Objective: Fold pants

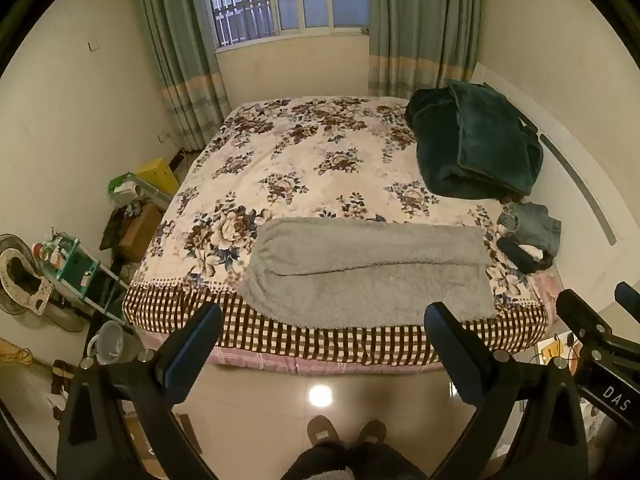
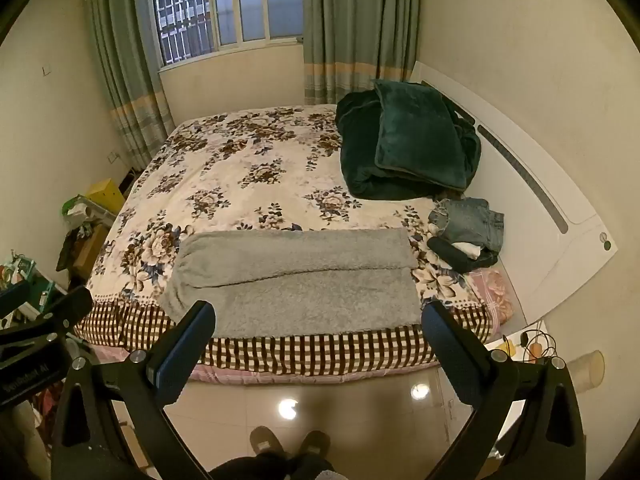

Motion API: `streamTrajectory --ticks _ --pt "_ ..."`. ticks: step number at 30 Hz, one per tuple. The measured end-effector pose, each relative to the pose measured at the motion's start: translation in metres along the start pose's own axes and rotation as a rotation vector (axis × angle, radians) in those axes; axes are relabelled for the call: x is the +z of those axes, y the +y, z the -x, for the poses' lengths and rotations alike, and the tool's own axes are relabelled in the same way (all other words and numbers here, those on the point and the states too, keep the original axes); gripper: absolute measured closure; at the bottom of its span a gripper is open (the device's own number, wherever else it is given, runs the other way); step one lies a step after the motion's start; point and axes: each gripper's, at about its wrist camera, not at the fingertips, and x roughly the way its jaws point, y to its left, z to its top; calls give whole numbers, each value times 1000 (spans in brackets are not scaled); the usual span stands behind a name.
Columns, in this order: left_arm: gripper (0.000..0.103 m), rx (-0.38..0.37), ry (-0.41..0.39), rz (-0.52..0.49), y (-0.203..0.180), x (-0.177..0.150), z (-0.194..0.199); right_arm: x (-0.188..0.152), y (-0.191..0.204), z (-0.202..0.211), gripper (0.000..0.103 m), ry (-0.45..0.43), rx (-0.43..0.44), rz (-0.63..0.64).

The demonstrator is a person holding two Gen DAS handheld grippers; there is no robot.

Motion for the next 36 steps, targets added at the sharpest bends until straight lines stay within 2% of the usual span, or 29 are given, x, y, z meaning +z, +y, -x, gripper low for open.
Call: streamTrajectory --ticks 36 --pt "0 -10 -6 3 -3 0 3 1 -2 1 0 6 -4 3"
